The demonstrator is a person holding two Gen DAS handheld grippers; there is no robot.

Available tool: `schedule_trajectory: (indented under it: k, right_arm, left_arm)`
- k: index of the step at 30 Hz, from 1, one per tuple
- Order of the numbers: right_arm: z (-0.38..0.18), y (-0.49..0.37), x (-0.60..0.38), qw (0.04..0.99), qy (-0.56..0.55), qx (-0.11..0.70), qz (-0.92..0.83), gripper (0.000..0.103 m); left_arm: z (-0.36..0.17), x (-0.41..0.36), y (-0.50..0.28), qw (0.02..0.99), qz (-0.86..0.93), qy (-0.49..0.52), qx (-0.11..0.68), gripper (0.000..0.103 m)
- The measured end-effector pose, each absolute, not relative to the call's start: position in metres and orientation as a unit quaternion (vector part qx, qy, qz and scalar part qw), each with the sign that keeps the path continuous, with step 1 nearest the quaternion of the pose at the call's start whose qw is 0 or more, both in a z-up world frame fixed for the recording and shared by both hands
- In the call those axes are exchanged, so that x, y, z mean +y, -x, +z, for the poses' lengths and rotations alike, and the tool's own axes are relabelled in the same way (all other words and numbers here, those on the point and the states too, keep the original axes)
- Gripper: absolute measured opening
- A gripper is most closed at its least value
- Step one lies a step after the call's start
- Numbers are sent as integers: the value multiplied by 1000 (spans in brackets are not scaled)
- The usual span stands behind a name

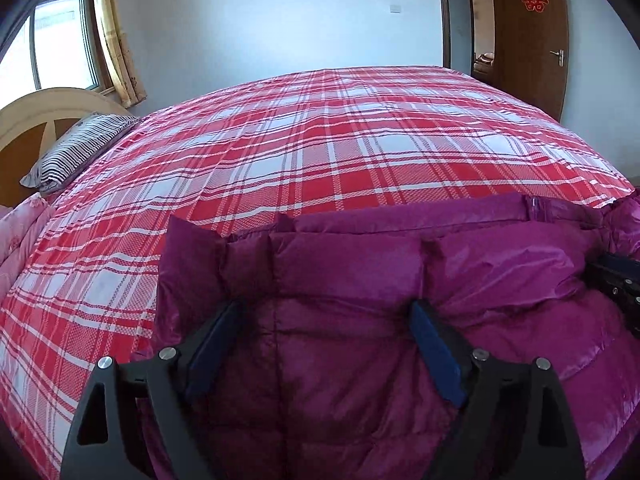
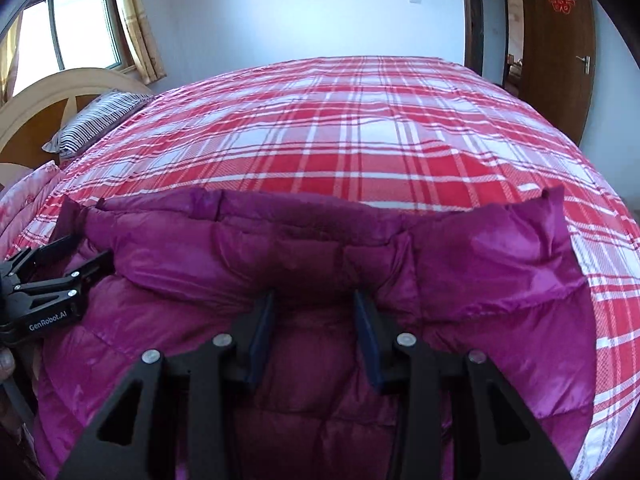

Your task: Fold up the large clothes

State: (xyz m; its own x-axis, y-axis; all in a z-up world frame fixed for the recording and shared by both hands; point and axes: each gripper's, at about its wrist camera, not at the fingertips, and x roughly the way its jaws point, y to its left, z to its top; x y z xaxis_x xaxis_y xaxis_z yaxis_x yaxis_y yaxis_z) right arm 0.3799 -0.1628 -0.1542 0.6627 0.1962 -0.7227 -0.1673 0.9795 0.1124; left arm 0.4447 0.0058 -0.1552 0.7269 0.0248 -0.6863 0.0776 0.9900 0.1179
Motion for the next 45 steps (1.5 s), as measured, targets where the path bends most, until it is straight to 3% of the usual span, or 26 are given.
schedule_trajectory:
  k: [45]
  right_arm:
    - [-164,-388,-154,906,4,413,88,44]
  left_arm:
    - [-161,8,-447,924,-11,-69,377,90]
